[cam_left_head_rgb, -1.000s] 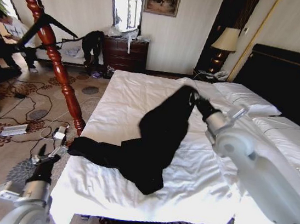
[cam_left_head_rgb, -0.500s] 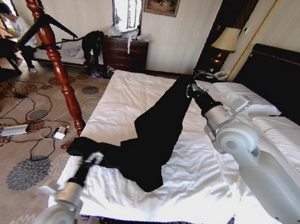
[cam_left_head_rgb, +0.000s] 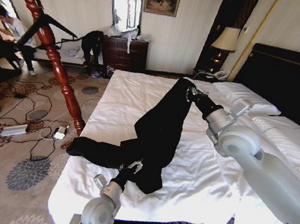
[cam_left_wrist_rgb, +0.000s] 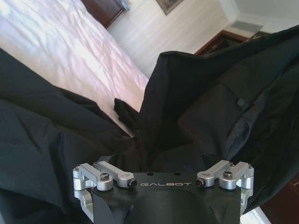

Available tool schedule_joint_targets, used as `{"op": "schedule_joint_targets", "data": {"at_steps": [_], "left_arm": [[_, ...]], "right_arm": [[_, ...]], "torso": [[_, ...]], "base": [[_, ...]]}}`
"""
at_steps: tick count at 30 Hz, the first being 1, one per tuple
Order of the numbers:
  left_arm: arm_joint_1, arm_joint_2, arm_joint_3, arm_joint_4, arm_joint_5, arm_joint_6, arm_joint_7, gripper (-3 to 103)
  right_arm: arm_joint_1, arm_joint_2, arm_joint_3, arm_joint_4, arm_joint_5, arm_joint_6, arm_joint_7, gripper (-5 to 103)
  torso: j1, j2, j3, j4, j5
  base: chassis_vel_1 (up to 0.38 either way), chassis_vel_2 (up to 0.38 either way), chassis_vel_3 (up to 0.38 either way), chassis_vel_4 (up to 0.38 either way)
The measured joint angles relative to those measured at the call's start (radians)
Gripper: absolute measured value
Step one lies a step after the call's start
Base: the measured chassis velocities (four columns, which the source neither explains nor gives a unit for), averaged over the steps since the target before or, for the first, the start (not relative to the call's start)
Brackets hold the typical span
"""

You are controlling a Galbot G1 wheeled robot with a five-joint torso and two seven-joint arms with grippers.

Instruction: Pick up the clothes from the bed and hang them on the clothes hanger.

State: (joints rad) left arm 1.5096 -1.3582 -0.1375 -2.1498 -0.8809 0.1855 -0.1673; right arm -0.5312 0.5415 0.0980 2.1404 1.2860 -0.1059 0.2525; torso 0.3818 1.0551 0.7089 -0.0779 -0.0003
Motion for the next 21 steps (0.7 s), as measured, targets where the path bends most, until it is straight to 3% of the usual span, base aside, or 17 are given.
{"op": "schedule_joint_targets", "data": {"at_steps": [3,4,8,11,17,21], "left_arm": [[-0.039,0.109,-0.056,-0.049,-0.042,0.033,0.013,100],[-0.039,0.109,-0.056,-0.049,-0.042,0.033,0.013,100],[-0.128,0.224,-0.174,-0.106,-0.219,0.075,-0.012,100],[-0.179,0.256,-0.205,-0.11,-0.292,0.097,-0.038,100],[-0.28,0.228,-0.153,0.014,-0.314,0.139,-0.073,100],[-0.384,0.134,-0.071,0.168,-0.293,0.155,-0.075,100]], "right_arm": [[-0.001,-0.002,0.003,-0.014,-0.007,0.004,-0.005,1],[-0.001,-0.002,0.003,-0.014,-0.007,0.004,-0.005,1],[0.012,0.018,-0.009,-0.033,-0.01,0.005,-0.005,1],[0.018,0.026,-0.019,-0.045,-0.013,0.004,-0.005,1],[0.029,0.042,-0.03,-0.075,-0.016,0.003,-0.006,1],[0.052,0.053,-0.032,-0.096,-0.008,0.01,-0.018,1]], "torso": [[0.0,0.0,0.0,-0.0002,0.0002],[0.0,0.0,0.0,-0.0002,0.0002],[0.0,0.0,0.0,0.0,0.0002],[0.0,0.0,0.0,0.0002,0.0002],[0.0,0.0,0.0,-0.0001,0.0002],[0.0,0.0,0.0,-0.0002,0.0001]], "base": [[0.0,0.0,0.0,0.0],[0.0,0.0,0.0,0.0],[0.0,0.0,0.0,0.0],[0.0,0.0,0.0,0.0],[0.0,0.0,0.0,0.0],[0.0,0.0,0.0,0.0]]}}
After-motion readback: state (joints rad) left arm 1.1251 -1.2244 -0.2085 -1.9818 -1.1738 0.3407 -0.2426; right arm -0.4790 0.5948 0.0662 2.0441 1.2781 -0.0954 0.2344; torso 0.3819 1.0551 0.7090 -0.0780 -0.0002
